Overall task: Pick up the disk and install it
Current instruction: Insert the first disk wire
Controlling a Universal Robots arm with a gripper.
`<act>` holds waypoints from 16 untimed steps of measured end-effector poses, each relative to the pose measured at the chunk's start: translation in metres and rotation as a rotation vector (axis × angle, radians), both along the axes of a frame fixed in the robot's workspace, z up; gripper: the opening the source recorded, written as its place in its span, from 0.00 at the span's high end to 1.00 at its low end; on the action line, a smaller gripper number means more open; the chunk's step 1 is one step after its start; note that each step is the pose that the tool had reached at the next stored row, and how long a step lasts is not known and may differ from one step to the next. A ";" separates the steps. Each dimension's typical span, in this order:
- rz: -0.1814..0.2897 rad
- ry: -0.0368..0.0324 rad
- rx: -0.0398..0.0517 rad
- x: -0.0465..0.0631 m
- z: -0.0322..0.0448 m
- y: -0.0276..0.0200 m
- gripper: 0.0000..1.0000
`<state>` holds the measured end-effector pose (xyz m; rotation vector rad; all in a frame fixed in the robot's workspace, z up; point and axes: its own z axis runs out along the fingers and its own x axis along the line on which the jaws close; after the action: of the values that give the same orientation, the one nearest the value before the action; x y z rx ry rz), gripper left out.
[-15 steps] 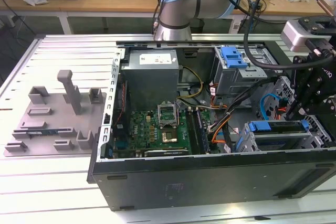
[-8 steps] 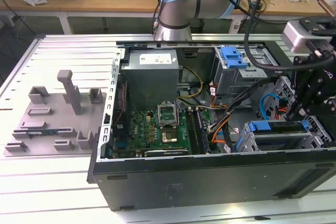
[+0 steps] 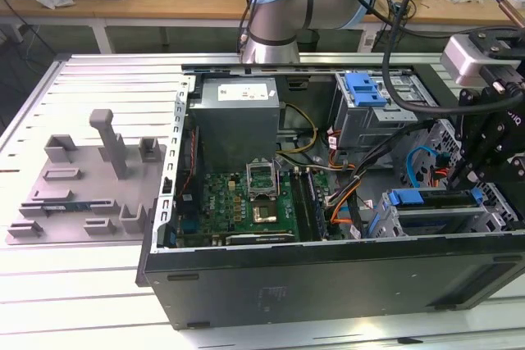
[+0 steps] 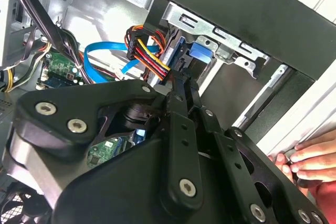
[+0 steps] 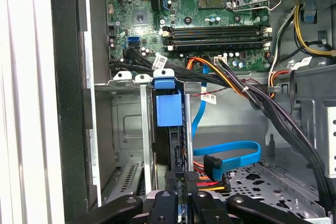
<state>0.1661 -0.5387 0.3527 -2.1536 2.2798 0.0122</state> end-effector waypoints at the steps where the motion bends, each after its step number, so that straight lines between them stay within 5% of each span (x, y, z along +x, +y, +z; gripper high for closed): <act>1: 0.000 0.0000 0.0001 0.000 0.0000 0.0001 0.83; 16: 0.025 0.0000 0.0000 0.000 -0.0002 0.0010 0.83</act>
<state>0.1661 -0.5378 0.3525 -2.1820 2.2527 0.0123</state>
